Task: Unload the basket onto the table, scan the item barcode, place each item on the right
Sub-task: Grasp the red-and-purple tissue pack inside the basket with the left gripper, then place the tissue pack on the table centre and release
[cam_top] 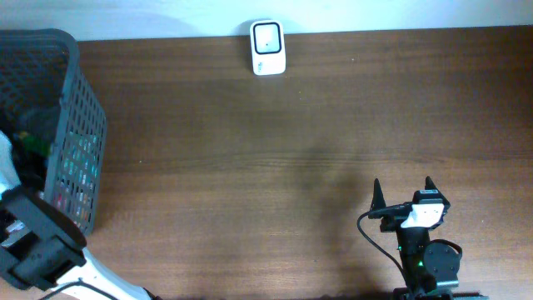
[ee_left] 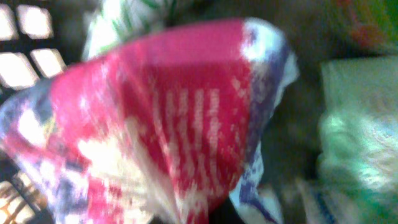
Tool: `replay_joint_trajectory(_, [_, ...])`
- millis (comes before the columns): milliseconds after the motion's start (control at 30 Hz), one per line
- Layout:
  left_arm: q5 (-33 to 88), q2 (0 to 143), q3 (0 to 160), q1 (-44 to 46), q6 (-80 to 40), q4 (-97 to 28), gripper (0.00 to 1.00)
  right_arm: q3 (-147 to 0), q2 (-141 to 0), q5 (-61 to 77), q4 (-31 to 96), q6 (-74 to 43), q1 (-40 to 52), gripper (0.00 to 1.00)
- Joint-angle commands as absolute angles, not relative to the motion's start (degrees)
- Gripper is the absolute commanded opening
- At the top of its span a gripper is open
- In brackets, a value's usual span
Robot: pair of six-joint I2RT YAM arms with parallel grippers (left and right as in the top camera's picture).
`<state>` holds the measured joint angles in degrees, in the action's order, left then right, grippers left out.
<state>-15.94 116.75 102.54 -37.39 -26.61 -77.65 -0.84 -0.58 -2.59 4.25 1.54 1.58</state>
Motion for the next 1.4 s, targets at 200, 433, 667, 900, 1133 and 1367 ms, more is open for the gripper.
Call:
replay_joint_trajectory(200, [2.44,96.62,136.14,-37.89,-26.65,-82.41,0.0,-0.32,-0.21,-3.27,4.47,1.21,1.32,0.98])
replay_joint_trajectory(433, [31.53,91.42,134.39,-10.94,-10.83,-71.77,0.0,-0.32,-0.21,-3.27,4.47,1.21,1.32,0.98])
replay_joint_trajectory(667, [3.97,113.19,128.18,22.9,-5.26,-75.53,0.0,-0.32,-0.21,-3.27,4.47,1.21,1.32,0.99])
replay_joint_trajectory(900, [0.64,135.24,128.18,28.25,-14.39,-76.36,0.0,-0.32,-0.21,-3.27,4.47,1.21,1.32,0.99])
replay_joint_trajectory(1133, [1.08,137.12,145.95,26.83,-17.28,-90.96,0.99,-0.32,-0.21,-3.27,4.47,1.21,1.32,0.99])
replay_joint_trajectory(1367, [1.1,124.2,166.23,21.78,-14.68,-96.73,0.99,-0.32,-0.21,-3.27,4.47,1.21,1.32,0.98])
